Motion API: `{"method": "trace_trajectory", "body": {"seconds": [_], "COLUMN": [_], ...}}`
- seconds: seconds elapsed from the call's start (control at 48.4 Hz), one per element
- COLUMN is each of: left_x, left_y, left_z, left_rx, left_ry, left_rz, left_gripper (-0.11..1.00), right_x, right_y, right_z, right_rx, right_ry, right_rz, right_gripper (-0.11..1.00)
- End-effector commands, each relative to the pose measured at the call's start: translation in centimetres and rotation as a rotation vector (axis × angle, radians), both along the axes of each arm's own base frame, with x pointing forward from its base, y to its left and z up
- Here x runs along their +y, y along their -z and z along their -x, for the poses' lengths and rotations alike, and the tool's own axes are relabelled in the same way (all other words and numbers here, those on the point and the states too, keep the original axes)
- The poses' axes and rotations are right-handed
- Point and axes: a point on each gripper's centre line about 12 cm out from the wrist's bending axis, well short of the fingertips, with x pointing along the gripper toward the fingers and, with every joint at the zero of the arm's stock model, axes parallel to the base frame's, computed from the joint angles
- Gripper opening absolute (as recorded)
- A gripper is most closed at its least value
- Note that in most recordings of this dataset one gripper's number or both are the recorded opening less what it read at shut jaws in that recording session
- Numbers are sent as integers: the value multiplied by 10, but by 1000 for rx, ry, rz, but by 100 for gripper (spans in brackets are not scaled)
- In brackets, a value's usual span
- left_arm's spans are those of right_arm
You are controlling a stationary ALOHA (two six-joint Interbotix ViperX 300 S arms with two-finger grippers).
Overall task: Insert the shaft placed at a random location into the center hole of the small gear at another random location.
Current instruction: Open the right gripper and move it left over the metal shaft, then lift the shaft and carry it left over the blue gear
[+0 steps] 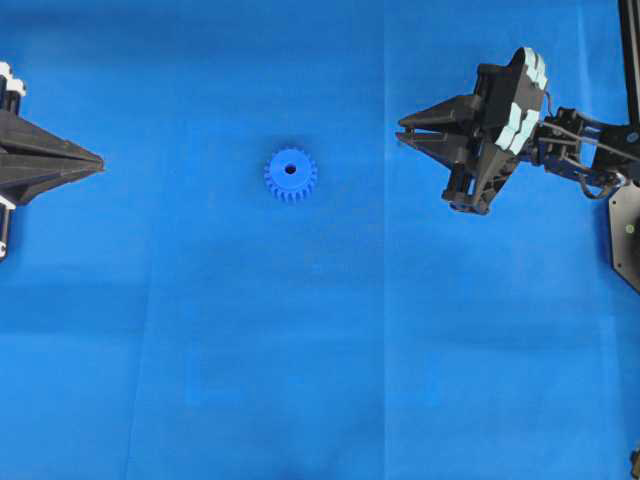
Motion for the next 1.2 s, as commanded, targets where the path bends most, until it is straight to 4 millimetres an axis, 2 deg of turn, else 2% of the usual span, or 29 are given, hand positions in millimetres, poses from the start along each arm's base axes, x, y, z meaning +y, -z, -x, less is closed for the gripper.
{"method": "trace_trajectory", "body": {"seconds": [0.0,0.248,0.764,1.012,1.177], "left_x": [0,0,0,0,0], "left_y": [-3,-3,-3,-4,-4], "left_z": [-1,-1,-1,0,0], "left_rx": [-9,-11,-11,-12,-12], "left_ry": [-1,-1,-1,-1,-1], "left_rz": [0,0,0,0,0], "left_gripper": [0,0,0,0,0], "right_x": [-1,-2,12,16,18], "right_y": [-9,-11,-25,-29,-27], "right_z": [-5,-23,-111,-132,-140], "right_rx": [-24,-26,-44,-62,-62], "right_ry": [0,-8,-109,-129,-134], "right_rz": [5,5,26,32,32], "right_gripper": [2,2,2,2,2]}}
